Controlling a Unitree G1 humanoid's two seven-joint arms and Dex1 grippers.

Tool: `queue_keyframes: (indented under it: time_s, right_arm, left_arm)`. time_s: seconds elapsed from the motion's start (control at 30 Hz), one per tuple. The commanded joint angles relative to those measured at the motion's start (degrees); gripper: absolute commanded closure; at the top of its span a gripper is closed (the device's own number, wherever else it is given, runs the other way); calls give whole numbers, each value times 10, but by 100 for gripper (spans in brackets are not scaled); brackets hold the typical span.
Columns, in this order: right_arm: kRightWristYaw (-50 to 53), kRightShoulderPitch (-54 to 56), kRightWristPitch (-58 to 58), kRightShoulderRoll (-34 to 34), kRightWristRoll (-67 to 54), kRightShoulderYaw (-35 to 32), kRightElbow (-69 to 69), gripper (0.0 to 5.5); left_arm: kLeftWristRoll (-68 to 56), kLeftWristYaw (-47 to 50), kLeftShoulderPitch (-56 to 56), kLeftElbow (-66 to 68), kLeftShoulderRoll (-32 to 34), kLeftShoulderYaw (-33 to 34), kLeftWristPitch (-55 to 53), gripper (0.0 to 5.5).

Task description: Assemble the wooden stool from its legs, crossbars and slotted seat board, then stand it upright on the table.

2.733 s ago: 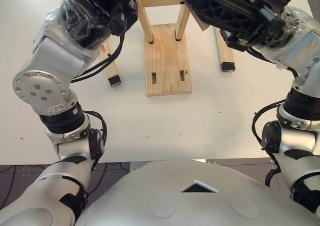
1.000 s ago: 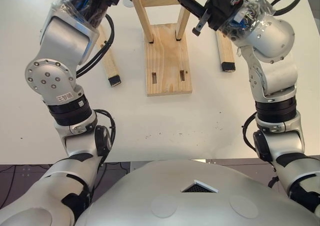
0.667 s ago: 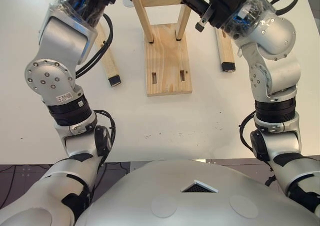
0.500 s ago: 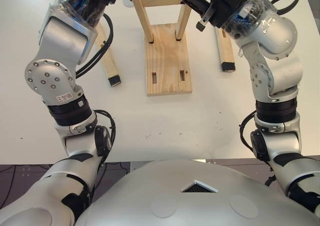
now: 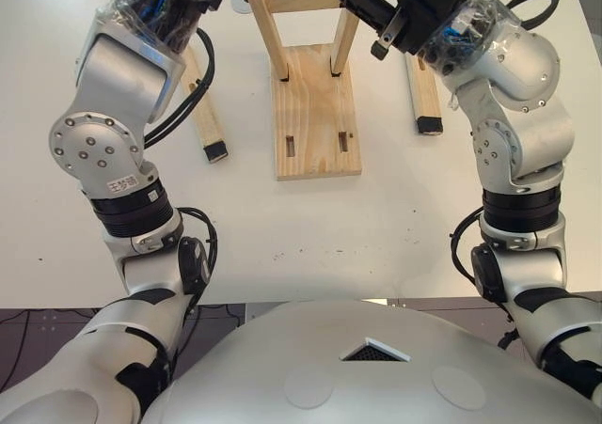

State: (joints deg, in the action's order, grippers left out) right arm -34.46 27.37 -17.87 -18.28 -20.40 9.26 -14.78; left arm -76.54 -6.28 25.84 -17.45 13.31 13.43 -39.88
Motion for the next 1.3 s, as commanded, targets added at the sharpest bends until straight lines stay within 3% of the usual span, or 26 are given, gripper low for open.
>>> queue_keyframes:
  time_s: [0.03,0.17,0.33,0.83,0.97,1.03,1.2,1.3]
  right_arm:
    - [-9,1,-25,17,-29,-2,-17,422]
    - [-9,0,-30,17,-29,-4,-20,422]
    - [-8,1,-27,18,-23,-7,-14,422]
    - [-19,-13,49,5,70,17,15,422]
    - [-18,-16,50,8,76,17,17,422]
    - [-19,-17,50,9,78,15,17,422]
    - [-18,-16,53,11,81,13,22,422]
    - [-16,-13,57,11,87,13,25,422]
  left_arm:
    - [9,-25,-8,-22,7,-32,-20,452]
    - [24,-12,-7,-2,2,-27,-11,416]
    - [31,-7,1,12,4,-12,-4,490]
    - [58,23,7,36,-4,13,23,510]
    - [70,11,-1,19,-4,-1,13,423]
    - [76,11,-2,22,-6,0,14,420]
    - [69,0,-6,18,-9,-9,0,494]
    - [66,3,-16,13,-19,-24,-6,508]
